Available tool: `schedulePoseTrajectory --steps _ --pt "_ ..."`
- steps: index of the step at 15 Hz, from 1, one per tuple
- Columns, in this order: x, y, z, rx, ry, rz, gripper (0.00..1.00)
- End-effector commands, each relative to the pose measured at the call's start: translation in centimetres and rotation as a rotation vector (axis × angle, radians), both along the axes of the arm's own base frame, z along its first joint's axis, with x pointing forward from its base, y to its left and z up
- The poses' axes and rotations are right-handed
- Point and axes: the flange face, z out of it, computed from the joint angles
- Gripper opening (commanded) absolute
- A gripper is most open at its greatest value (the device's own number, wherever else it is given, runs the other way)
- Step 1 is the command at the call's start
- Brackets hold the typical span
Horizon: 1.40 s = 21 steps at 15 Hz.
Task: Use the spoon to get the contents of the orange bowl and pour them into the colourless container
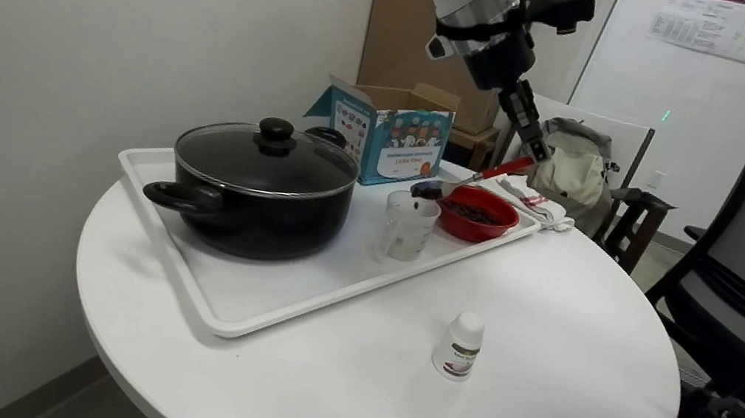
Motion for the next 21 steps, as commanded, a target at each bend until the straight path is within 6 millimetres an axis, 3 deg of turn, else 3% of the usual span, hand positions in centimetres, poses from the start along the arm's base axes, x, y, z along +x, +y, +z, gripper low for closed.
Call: schedulePoseTrajectory --steps 1,21 --pt "0.6 0.5 0.6 -0.066 -0.019 0.026 0.09" --pt "0.5 1.7 2.1 -0.148 -0.067 0.142 0.09"
